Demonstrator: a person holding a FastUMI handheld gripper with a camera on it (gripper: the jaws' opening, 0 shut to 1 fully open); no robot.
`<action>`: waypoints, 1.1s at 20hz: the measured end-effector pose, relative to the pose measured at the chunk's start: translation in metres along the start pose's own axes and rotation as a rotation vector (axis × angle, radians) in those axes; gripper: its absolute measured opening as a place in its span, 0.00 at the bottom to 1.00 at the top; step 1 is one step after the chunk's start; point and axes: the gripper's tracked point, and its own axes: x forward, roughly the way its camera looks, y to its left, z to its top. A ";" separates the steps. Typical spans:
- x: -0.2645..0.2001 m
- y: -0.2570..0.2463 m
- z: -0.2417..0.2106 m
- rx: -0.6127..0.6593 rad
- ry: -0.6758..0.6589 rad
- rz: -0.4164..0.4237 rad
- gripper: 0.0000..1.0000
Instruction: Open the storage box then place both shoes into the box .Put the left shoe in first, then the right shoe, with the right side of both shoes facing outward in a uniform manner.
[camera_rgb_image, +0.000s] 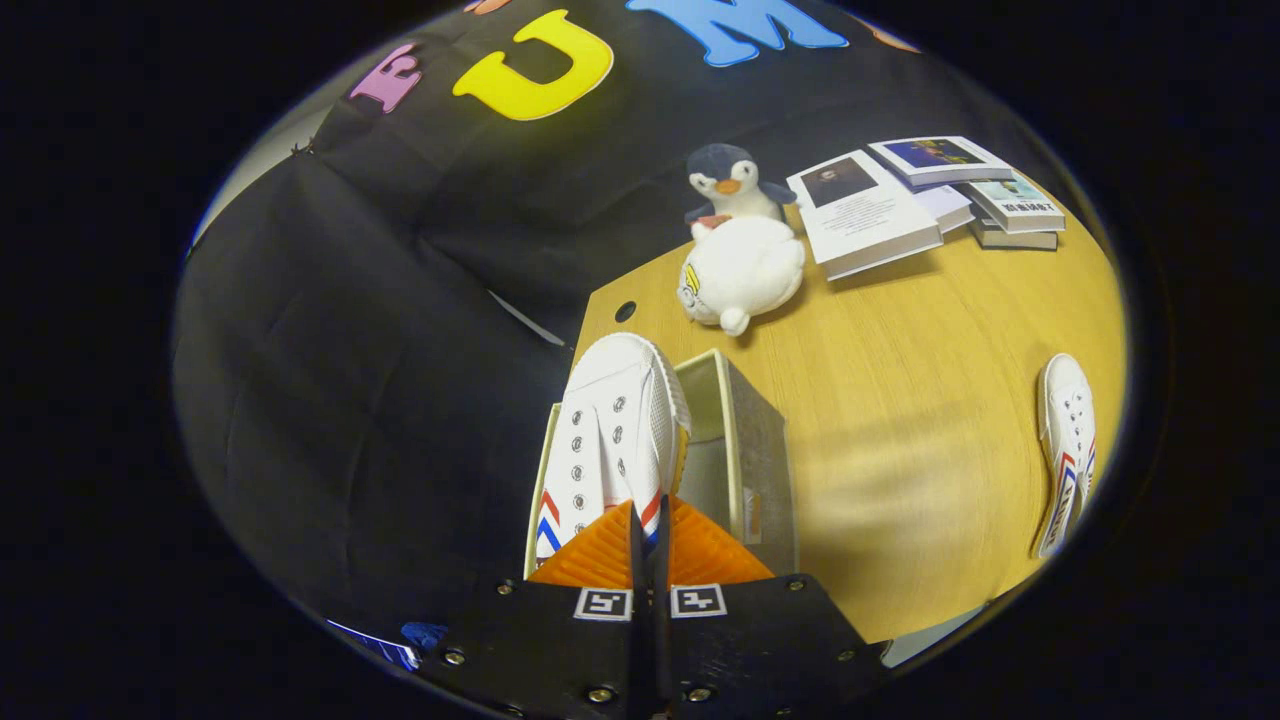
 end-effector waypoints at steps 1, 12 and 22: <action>0.006 0.004 -0.003 -0.004 0.008 -0.002 0.00; 0.066 0.017 -0.046 -0.002 0.085 -0.069 0.00; 0.090 0.029 -0.065 -0.060 0.127 -0.040 0.23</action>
